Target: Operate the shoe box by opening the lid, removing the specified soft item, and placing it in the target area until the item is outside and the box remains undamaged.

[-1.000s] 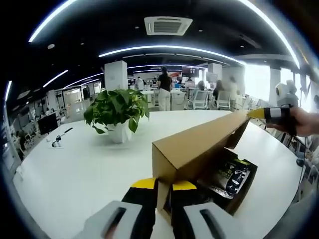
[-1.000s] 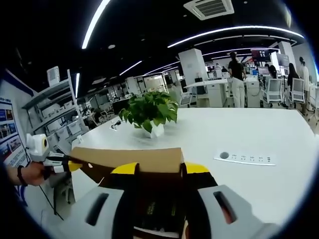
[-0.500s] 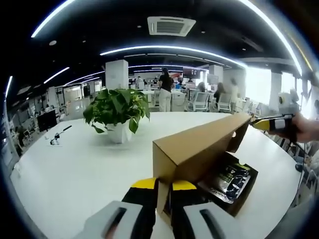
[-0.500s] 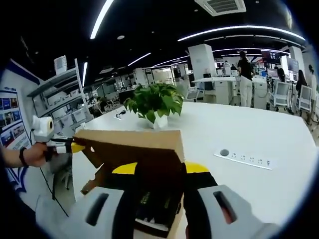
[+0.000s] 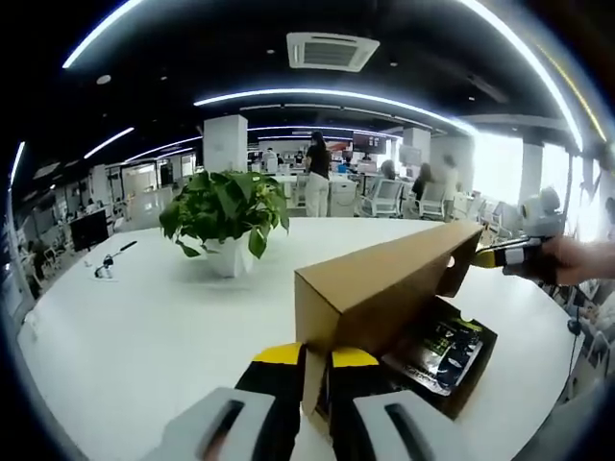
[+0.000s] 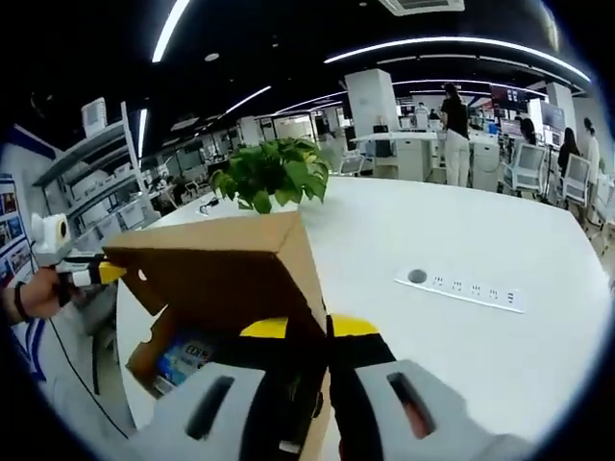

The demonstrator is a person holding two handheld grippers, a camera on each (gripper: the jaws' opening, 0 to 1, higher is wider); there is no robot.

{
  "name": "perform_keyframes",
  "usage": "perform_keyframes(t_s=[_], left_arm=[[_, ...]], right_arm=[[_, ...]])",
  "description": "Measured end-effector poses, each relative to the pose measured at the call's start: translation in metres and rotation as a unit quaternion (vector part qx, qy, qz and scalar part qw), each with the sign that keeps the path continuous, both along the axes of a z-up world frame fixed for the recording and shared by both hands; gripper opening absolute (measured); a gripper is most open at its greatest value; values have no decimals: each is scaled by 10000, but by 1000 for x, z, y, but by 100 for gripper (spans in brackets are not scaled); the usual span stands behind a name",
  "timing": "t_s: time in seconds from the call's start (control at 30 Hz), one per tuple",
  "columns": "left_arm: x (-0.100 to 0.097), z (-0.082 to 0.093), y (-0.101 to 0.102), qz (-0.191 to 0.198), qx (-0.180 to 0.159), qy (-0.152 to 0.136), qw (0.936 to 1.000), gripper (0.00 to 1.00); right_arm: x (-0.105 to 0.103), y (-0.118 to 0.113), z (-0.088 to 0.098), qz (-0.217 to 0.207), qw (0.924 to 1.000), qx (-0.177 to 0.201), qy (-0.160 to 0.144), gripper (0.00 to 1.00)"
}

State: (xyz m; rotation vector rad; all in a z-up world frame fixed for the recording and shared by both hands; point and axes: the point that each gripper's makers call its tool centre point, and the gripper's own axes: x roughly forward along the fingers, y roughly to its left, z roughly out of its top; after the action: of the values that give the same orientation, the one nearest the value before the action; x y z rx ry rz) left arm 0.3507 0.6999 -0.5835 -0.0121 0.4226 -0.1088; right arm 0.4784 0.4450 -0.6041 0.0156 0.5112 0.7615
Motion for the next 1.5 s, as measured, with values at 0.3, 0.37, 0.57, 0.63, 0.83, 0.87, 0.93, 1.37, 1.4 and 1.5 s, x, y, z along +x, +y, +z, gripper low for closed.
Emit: perform_keyframes(t_s=[0.3,0.37,0.57,0.63,0.83,0.87,0.93,1.37,1.4,1.5], left_arm=[[5,0,4,33,-155,-52,9999,7],[7,0,5,36,-153,-64,9999,7],[13,-1,9,45,-131,-95,9999,7],[15,-1,10,47,-118,-104,9999,7],[21,-5,13,43,-69,-75,9999,7],[21,-7,13,42,-66,-64,9999,7],[22,-11,15,36,-71,-24,10000,6],[28,-44,19,49,-109,370,9992,5],[29,-46,20,43,-109,386,9992,5],[32,-49,22,37,-94,427,9990,5]], right_arm=[[11,2,-4,-185,9997,148,86,2],[13,3,-5,-200,9996,171,85,2],[19,7,-8,-225,9994,234,147,1],[21,8,-8,-217,9994,228,145,1],[27,11,-11,-213,9993,247,165,1],[28,11,-12,-214,9993,247,169,1],[30,12,-14,-219,9993,235,189,1],[48,20,-30,-305,9986,239,355,1],[49,20,-31,-321,9985,245,360,1],[52,21,-31,-409,9981,264,390,2]])
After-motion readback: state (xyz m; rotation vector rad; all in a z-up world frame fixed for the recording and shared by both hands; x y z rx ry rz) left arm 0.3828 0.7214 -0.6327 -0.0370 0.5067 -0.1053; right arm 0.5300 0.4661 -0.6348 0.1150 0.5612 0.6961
